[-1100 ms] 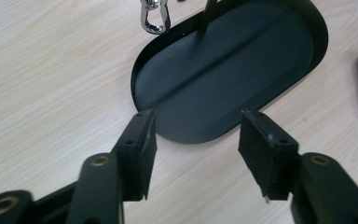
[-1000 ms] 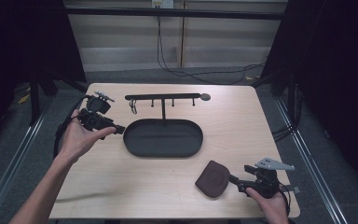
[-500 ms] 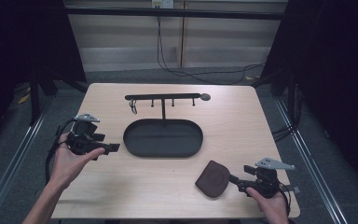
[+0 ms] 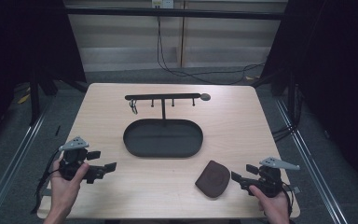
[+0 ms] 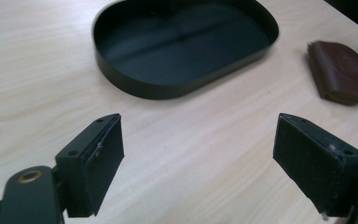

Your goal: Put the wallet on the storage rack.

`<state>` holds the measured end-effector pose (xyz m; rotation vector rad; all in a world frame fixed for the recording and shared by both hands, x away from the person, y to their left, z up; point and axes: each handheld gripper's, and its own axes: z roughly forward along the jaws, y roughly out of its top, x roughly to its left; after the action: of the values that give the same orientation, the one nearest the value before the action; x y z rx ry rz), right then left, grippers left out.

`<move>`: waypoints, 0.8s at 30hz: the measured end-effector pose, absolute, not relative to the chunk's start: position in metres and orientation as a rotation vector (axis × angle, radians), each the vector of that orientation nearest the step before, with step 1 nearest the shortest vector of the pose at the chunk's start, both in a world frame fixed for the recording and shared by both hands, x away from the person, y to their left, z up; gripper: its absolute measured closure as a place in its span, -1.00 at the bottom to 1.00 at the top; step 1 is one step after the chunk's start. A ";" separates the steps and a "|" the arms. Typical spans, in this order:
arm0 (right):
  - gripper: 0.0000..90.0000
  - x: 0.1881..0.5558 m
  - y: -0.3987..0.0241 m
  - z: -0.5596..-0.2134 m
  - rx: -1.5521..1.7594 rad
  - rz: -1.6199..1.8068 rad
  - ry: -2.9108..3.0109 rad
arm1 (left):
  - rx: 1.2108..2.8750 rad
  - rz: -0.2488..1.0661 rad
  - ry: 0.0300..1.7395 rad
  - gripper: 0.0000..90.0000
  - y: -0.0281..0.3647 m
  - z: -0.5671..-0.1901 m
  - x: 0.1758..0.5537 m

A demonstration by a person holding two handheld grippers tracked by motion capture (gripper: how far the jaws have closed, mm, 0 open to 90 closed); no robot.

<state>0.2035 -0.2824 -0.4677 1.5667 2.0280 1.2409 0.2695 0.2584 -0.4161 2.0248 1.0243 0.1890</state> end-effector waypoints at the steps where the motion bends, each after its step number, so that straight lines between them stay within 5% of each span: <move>1: -0.47 0.204 -0.282 -0.467 1.570 1.246 2.036 | 2.028 0.212 1.028 -0.63 0.257 -0.418 0.266; 24: -0.58 0.225 -0.256 -0.456 1.556 1.083 2.402 | 2.028 0.136 1.005 -0.64 0.252 -0.466 0.230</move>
<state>0.2248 -0.2556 -0.4558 1.5565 2.4024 1.0829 0.2303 0.2515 -0.4658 2.0278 1.0053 0.1363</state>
